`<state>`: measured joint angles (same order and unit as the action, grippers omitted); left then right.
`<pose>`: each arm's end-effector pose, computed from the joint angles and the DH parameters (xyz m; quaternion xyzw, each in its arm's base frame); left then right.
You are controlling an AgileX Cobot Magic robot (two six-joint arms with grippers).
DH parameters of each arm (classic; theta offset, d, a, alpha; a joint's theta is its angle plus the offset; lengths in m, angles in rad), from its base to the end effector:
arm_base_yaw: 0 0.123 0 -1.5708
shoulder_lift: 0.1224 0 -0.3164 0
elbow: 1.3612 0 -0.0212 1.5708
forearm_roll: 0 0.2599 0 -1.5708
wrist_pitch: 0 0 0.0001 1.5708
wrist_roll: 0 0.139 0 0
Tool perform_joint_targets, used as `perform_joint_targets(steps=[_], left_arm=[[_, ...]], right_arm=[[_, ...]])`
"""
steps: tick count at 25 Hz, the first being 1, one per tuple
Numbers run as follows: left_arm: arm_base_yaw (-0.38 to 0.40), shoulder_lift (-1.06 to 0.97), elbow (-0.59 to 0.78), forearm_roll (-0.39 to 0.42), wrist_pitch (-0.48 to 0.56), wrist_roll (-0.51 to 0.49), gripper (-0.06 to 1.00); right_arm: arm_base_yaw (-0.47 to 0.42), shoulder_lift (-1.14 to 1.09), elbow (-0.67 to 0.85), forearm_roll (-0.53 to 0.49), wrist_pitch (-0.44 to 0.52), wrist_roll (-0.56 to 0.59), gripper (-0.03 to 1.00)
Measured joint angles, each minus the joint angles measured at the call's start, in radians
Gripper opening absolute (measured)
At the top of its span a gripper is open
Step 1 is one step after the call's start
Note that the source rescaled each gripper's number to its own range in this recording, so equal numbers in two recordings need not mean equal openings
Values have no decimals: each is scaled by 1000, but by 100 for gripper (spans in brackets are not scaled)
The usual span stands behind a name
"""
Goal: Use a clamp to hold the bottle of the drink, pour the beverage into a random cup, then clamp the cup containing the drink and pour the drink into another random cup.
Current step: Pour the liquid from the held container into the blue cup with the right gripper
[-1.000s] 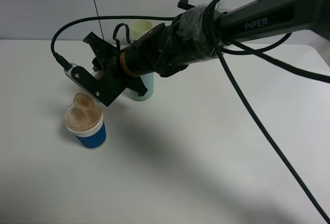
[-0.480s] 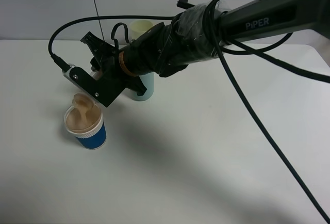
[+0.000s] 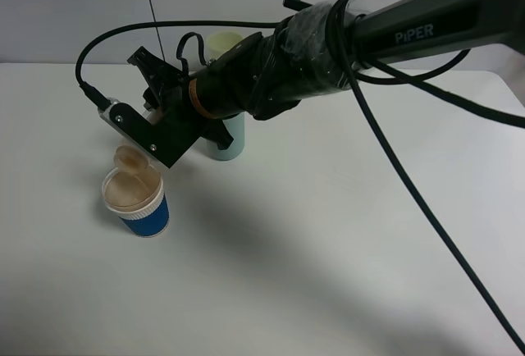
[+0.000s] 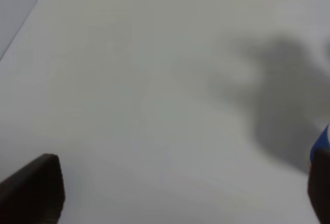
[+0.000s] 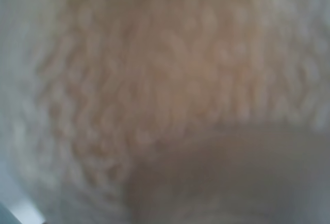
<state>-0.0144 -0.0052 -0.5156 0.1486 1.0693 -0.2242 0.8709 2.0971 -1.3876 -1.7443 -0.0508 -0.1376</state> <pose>0.0109 0.0179 0.2650 -0.0927 0.8426 0.0111 0.5304 0.3341 0.4074 0.1590 -0.8768 0.1610 -0.1997 0.4068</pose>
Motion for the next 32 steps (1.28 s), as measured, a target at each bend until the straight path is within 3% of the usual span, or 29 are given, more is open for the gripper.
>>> perform_joint_targets(steps=[32], left_arm=[[0,0,0,0,0,0,88]], right_arm=[[0,-17,0,0,2,-62,1]])
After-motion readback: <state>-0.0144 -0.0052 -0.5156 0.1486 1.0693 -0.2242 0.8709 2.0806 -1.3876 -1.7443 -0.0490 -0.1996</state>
